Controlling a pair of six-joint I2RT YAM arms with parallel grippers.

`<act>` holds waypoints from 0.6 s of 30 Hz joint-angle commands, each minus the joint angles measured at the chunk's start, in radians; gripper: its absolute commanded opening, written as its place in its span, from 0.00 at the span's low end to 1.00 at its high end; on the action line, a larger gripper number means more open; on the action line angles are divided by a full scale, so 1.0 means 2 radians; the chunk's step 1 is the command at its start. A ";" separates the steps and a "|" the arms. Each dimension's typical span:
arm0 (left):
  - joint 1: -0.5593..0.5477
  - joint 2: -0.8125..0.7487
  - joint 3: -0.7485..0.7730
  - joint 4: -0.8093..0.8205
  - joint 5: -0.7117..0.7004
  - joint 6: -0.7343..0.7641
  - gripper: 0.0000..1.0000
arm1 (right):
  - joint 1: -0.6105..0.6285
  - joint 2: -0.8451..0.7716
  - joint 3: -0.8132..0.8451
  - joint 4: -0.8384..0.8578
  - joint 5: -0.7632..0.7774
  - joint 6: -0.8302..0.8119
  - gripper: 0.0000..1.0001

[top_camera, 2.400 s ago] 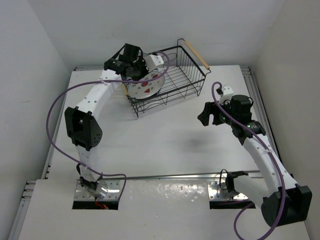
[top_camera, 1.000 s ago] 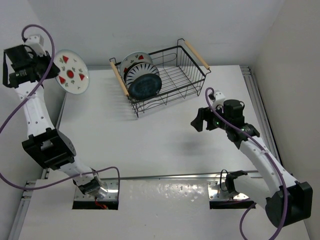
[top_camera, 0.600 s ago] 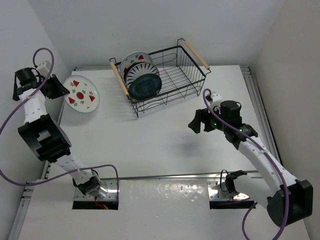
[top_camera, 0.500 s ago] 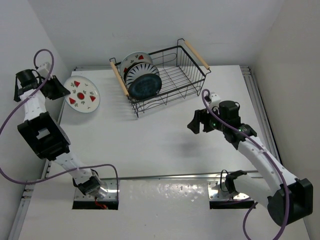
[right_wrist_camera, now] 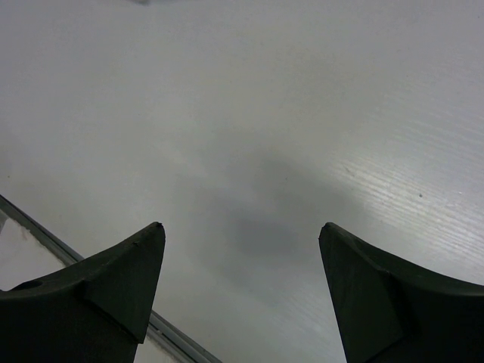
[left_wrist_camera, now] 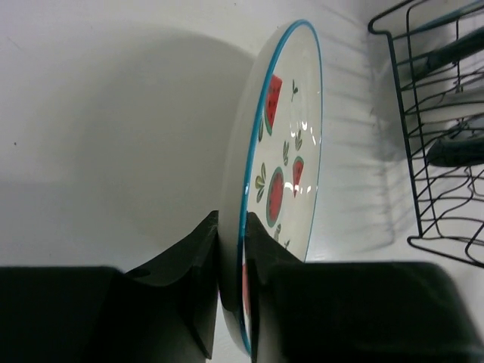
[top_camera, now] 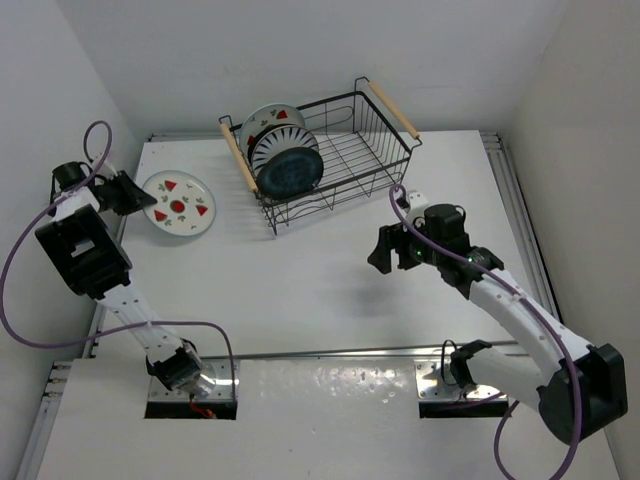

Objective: Unload the plates from the dish rack

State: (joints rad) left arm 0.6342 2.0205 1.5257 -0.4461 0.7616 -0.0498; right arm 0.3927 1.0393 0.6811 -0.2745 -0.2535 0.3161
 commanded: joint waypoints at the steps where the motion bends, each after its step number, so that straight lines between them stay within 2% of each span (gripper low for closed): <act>1: 0.009 0.005 0.003 0.056 0.030 -0.026 0.26 | 0.015 0.006 0.016 0.006 0.011 0.008 0.82; 3: 0.011 0.013 0.000 0.056 0.020 -0.031 0.33 | 0.018 0.012 0.018 0.005 0.012 0.008 0.82; 6: 0.012 0.022 -0.007 0.057 0.006 -0.029 0.36 | 0.027 0.019 0.022 0.005 0.015 0.007 0.81; 18: 0.019 0.055 -0.018 0.057 -0.030 -0.023 0.37 | 0.041 0.029 0.028 0.002 0.027 0.006 0.82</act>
State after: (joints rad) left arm 0.6621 2.1166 1.4845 -0.3695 0.6968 -0.0933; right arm 0.4675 1.0962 0.6945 -0.2863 -0.2157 0.3187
